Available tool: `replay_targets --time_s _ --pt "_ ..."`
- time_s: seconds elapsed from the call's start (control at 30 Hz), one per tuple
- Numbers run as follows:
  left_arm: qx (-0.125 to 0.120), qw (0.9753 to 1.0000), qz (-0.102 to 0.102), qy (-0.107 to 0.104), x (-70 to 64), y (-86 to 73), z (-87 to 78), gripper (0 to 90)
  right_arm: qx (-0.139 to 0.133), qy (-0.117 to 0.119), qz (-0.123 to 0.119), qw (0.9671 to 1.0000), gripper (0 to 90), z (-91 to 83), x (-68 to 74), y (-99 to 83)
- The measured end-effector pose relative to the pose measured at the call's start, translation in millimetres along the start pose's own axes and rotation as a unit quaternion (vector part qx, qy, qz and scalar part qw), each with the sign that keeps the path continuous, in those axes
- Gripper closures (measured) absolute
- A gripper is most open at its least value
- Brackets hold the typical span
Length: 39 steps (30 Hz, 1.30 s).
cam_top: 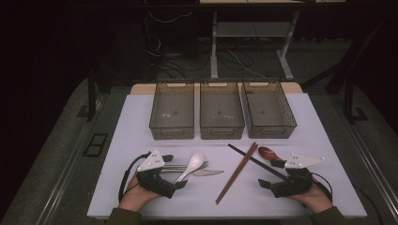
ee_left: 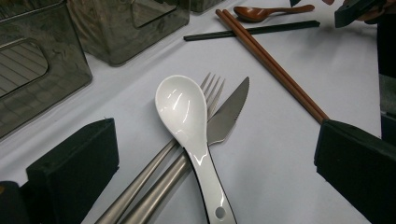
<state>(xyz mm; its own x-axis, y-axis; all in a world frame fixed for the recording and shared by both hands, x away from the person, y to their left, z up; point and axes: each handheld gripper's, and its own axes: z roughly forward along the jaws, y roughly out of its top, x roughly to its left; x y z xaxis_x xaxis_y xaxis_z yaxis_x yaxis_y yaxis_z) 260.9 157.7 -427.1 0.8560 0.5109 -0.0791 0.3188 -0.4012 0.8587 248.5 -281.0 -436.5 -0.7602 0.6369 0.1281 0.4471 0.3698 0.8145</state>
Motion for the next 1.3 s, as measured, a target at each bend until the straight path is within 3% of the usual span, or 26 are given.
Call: replay_targets --time_s 0.23,0.53,0.87,1.3 --pt "-0.004 1.0 -0.004 -0.002 -2.6 1.1 1.8 0.0 0.005 0.009 -0.003 0.9999 11.4 -1.2 1.1 1.3" --pt "0.015 0.9998 0.006 -0.011 -7.5 -3.8 5.4 0.0 0.024 0.036 -0.005 0.9991 15.6 4.3 8.3 9.4" --pt "0.004 1.0 -0.002 -0.008 -4.1 -3.4 3.2 0.0 0.036 0.056 -0.016 0.9977 31.4 11.2 16.0 10.8" --pt "0.002 1.0 -0.005 -0.003 -4.7 -4.7 0.1 0.0 0.059 0.088 -0.05 0.9931 65.0 34.0 33.2 19.2"
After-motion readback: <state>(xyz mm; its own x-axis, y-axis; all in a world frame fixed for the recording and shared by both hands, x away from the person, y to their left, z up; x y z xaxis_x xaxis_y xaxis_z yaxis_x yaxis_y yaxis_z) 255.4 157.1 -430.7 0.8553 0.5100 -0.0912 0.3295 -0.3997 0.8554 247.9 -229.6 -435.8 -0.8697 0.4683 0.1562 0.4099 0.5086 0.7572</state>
